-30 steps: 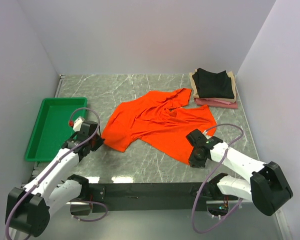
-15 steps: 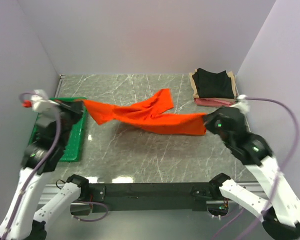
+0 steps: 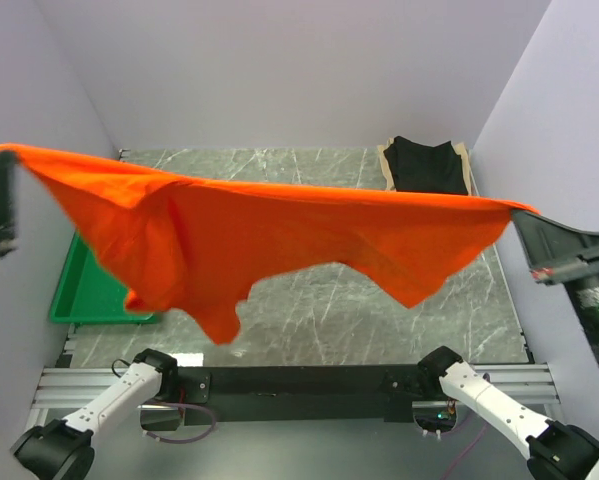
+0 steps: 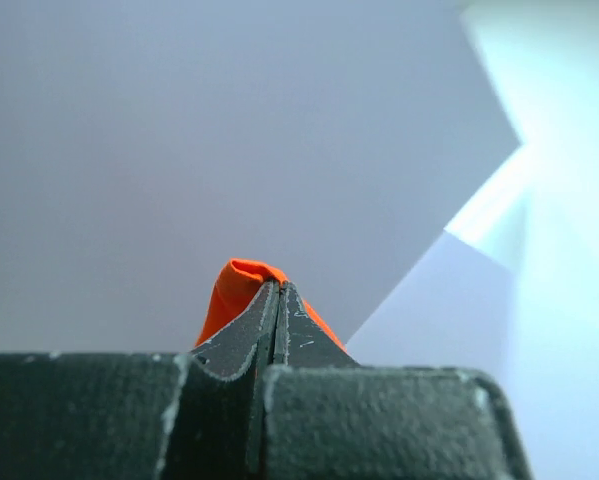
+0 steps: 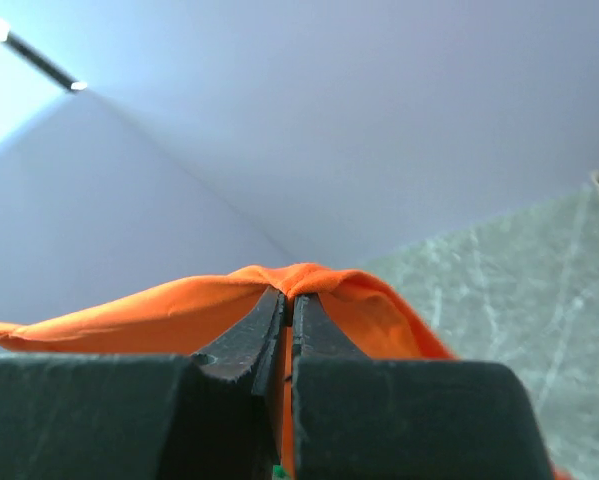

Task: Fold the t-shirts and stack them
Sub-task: Flatten the tshirt out

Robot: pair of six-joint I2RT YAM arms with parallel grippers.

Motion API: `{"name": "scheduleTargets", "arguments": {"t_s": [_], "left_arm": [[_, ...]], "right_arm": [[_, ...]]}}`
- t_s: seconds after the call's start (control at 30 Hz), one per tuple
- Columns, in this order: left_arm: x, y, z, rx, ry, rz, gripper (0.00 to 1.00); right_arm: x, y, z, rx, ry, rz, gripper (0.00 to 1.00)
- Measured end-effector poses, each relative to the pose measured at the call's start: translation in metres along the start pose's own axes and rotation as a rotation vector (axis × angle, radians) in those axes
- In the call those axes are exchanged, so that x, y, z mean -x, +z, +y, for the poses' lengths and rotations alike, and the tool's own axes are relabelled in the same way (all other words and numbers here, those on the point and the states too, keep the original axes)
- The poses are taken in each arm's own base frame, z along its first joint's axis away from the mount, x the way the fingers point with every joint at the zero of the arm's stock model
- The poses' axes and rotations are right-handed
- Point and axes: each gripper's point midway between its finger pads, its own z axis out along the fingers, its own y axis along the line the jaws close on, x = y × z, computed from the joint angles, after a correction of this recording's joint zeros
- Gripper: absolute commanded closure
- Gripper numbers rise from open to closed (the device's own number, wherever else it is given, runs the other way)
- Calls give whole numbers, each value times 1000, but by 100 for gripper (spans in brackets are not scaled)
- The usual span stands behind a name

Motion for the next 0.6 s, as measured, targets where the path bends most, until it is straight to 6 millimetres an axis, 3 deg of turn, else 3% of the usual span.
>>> {"name": "scheduleTargets", "arguments": {"t_s": [0.17, 0.3, 0.43, 0.53, 0.6], "left_arm": [[42, -30, -41, -145, 15, -68, 99], [45, -34, -49, -178, 44, -73, 99], [7, -1, -25, -112, 80, -7, 99], [-44, 47, 19, 25, 130, 71, 99], [-91, 85, 58, 131, 183, 149, 99]], "right_arm": [[18, -23, 21, 99, -9, -8, 100], [15, -23, 19, 93, -25, 3, 100], [7, -5, -6, -27, -48, -13, 100], [-2, 22, -33, -185, -85, -32, 100], [-16, 47, -54, -309, -126, -30, 100]]}}
